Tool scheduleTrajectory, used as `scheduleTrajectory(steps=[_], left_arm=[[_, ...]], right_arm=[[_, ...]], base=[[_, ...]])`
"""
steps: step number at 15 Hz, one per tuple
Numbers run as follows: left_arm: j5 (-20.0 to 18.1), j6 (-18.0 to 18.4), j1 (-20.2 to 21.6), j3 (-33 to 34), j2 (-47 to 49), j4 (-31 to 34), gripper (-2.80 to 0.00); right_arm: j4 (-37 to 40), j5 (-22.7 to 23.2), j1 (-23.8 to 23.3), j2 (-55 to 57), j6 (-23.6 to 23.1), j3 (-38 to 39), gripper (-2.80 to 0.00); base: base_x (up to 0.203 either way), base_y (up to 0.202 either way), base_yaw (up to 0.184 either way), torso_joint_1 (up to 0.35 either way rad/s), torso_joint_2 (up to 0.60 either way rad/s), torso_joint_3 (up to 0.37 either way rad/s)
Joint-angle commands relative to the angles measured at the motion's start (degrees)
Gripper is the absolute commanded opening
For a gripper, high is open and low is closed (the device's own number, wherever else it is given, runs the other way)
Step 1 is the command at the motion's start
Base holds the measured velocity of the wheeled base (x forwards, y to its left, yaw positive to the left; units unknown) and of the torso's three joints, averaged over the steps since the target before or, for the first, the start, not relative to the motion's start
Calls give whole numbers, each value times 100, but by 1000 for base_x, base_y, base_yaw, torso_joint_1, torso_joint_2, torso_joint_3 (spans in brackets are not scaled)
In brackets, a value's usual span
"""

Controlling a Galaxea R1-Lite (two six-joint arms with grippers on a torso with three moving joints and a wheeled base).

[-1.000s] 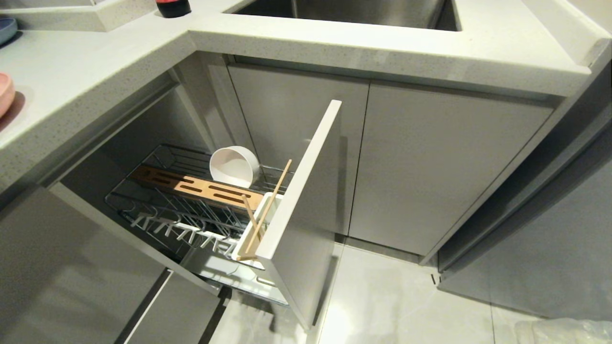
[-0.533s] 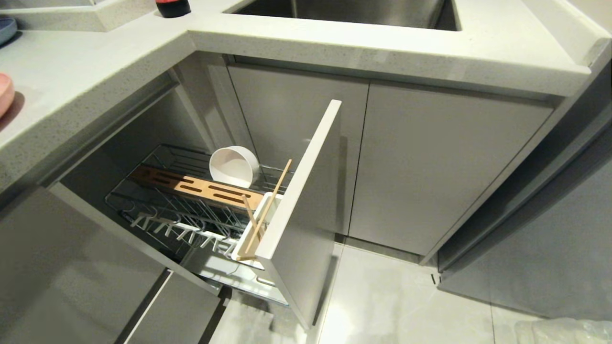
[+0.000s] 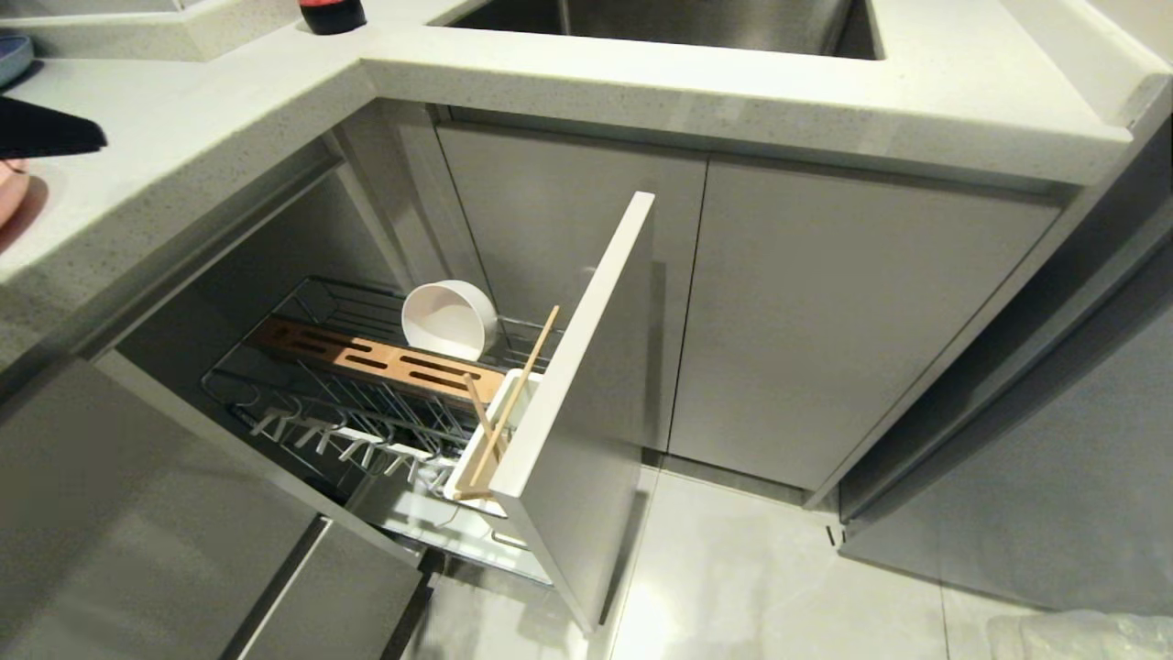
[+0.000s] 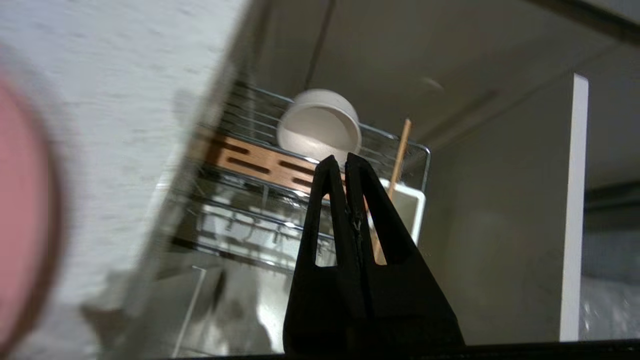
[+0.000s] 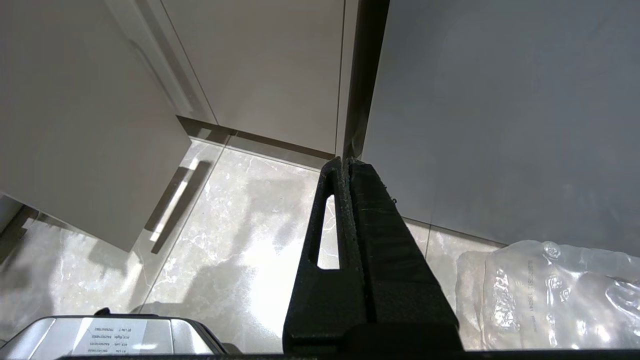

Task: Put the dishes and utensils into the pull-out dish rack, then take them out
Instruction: Pick up the chopsticks and place it in the cupboard

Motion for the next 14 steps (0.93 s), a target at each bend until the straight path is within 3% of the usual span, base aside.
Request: scheduleTrajectory(steps=[1, 3, 8, 14], left_arm=[[464, -68, -713, 39, 365, 29, -280], [1016, -185, -1273, 126, 857, -19, -280], [1373, -556, -1932, 168, 1746, -269, -280], [1618, -542, -2145, 263, 2879, -1084, -280]], right_arm=[[-1, 2, 2, -4, -2, 1, -280], [-1, 2, 2, -4, -2, 1, -280], [-1, 2, 2, -4, -2, 1, -280], [-1, 2, 2, -4, -2, 1, -280]], base=[[0, 0, 0, 0, 0, 0], [0, 0, 0, 0, 0, 0], [0, 0, 0, 0, 0, 0], [0, 0, 0, 0, 0, 0]])
